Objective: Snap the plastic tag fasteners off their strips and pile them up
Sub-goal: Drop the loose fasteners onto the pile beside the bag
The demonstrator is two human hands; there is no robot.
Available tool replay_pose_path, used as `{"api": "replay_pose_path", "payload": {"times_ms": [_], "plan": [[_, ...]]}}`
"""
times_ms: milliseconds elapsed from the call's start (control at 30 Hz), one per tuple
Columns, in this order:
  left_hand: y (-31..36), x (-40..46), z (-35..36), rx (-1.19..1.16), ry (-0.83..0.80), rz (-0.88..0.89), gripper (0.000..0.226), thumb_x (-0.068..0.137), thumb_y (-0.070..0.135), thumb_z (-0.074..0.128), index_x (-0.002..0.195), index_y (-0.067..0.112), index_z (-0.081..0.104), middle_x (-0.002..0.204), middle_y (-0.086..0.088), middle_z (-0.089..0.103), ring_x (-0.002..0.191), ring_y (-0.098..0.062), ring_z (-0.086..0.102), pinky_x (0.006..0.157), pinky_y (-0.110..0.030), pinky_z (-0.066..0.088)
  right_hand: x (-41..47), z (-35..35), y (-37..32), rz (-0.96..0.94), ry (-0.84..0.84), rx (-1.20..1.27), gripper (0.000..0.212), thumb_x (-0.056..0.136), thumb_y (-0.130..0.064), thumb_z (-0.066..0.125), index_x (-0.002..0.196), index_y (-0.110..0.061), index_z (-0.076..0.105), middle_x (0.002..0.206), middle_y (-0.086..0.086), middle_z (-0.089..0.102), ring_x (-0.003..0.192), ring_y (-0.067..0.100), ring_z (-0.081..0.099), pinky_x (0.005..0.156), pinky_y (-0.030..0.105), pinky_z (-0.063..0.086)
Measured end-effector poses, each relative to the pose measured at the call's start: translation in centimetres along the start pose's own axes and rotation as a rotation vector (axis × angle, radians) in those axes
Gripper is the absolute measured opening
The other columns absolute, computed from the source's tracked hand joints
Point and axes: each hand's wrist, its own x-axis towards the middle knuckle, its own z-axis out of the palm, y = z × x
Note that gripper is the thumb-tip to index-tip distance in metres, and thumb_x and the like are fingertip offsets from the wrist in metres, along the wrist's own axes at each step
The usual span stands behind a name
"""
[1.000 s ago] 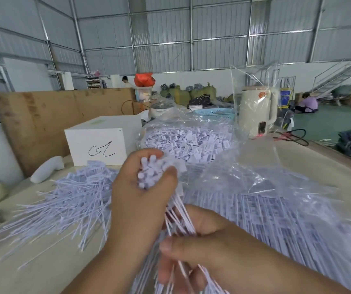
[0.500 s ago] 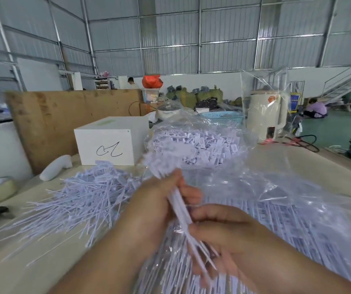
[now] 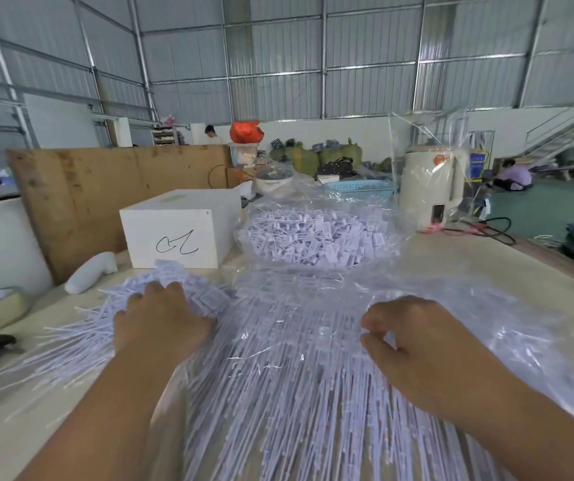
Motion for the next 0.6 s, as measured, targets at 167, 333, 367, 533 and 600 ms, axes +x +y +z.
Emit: {"api": "replay_pose_path", "payload": {"times_ms": [167, 333, 367, 533, 600], "plan": [[0.6, -0.4, -0.4, -0.228, 0.012, 0.038, 0.042, 0.072, 0.049, 0.068, 0.103, 0.032, 0.045, 0.092, 0.003, 0.060, 0.087, -0.024, 0.060, 0.073, -0.033, 0.050, 0.4, -0.3, 1.6, 0.140, -0.033, -0.182, 0.016, 0.094, -0.030, 0.044, 0.084, -0.022, 0.053, 0.089, -0.004, 0.057, 0.082, 0.014, 0.054, 0.076, 0.025, 0.049], [3.2, -2.9, -0.2, -0.533, 0.122, 0.333, 0.014, 0.084, 0.031, 0.068, 0.096, 0.033, 0.062, 0.079, 0.015, 0.067, 0.069, -0.006, 0.062, 0.066, -0.024, 0.049, 0.4, 0.6, 2.1, 0.173, -0.125, -0.217, 0.025, 0.096, -0.033, 0.041, 0.115, -0.019, 0.050, 0.120, 0.002, 0.055, 0.115, 0.020, 0.047, 0.096, 0.031, 0.041], [4.0, -3.7, -0.3, -0.607, 0.136, 0.391, 0.010, 0.084, 0.032, 0.068, 0.092, 0.033, 0.063, 0.074, 0.017, 0.065, 0.064, -0.001, 0.060, 0.062, -0.020, 0.047, 0.4, 0.7, 2.1, 0.165, -0.126, -0.238, 0.026, 0.096, -0.034, 0.040, 0.115, -0.019, 0.049, 0.124, 0.002, 0.054, 0.119, 0.020, 0.045, 0.099, 0.033, 0.040], [7.0, -7.9, -0.7, -0.750, 0.042, 0.720, 0.017, 0.082, 0.048, 0.058, 0.089, 0.034, 0.065, 0.084, 0.025, 0.063, 0.076, 0.002, 0.060, 0.063, -0.007, 0.043, 0.8, 0.1, 1.9, 0.205, -0.044, -0.292, 0.041, 0.089, -0.043, 0.048, 0.126, -0.026, 0.050, 0.128, -0.002, 0.053, 0.124, 0.022, 0.039, 0.102, 0.038, 0.036], [7.5, -8.7, -0.6, -0.728, 0.047, 0.806, 0.016, 0.081, 0.044, 0.059, 0.092, 0.034, 0.065, 0.082, 0.021, 0.061, 0.081, 0.001, 0.058, 0.067, -0.006, 0.040, 0.8, -0.3, 1.8, 0.182, 0.018, -0.287, 0.033, 0.087, -0.043, 0.051, 0.116, -0.027, 0.055, 0.115, -0.004, 0.053, 0.117, 0.022, 0.040, 0.097, 0.039, 0.037]]}}
